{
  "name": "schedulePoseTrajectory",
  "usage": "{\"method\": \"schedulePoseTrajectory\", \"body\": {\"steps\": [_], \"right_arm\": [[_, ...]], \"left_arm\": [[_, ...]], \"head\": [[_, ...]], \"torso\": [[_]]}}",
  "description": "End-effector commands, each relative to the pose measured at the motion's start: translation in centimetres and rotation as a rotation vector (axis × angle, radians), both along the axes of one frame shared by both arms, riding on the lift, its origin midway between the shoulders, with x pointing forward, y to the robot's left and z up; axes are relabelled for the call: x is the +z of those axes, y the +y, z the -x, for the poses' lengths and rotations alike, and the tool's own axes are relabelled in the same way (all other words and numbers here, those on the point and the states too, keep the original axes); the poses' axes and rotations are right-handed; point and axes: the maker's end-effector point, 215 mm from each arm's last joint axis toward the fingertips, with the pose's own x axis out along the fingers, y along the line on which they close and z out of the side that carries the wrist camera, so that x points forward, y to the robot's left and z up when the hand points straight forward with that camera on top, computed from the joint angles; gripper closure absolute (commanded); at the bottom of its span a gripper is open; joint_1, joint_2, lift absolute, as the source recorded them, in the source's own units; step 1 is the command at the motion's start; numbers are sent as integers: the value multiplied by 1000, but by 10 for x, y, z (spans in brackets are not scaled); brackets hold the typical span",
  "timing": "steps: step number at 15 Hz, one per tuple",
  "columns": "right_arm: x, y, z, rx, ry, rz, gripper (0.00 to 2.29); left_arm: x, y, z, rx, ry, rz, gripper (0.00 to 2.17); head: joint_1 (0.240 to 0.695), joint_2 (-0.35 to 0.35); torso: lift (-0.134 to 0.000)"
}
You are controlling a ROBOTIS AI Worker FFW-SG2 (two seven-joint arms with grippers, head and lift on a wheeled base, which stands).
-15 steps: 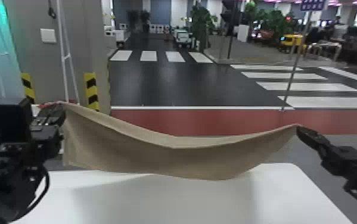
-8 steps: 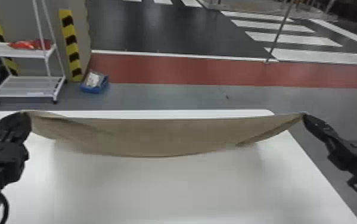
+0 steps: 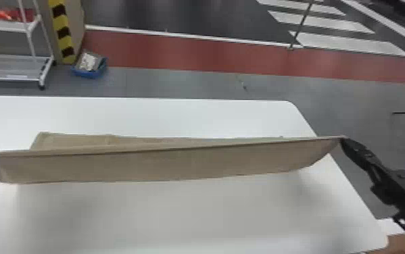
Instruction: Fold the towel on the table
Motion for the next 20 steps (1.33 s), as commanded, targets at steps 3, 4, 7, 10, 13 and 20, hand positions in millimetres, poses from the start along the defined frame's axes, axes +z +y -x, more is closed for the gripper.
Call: {"method": "schedulePoseTrajectory", "body": {"steps": [3, 4, 7, 10, 13, 20], "right_arm": [[-9, 5, -32, -11, 18, 2, 1112], [-13, -1, -40, -33, 34, 4, 1112], [-33, -5, -70, -52, 106, -16, 1112], [-52, -6, -87, -79, 147, -46, 1109], [-75, 7, -98, -63, 187, -41, 1109], [-86, 9, -126, -83, 203, 26, 1109]], "left_arm": [[12, -12, -29, -1, -2, -14, 1092], [5, -9, -45, 14, 19, -24, 1092], [-11, -23, -84, 13, 80, -59, 1092], [-17, -39, -116, 15, 90, -96, 1092], [-29, -43, -131, 15, 138, -164, 1092], [-41, -35, -151, 28, 170, -206, 1089]], "head": [[695, -237], [695, -235], [695, -231], [695, -234], [695, -235], [695, -210]], "torso": [[-128], [-128], [-128], [-128], [-128], [-128]]}}
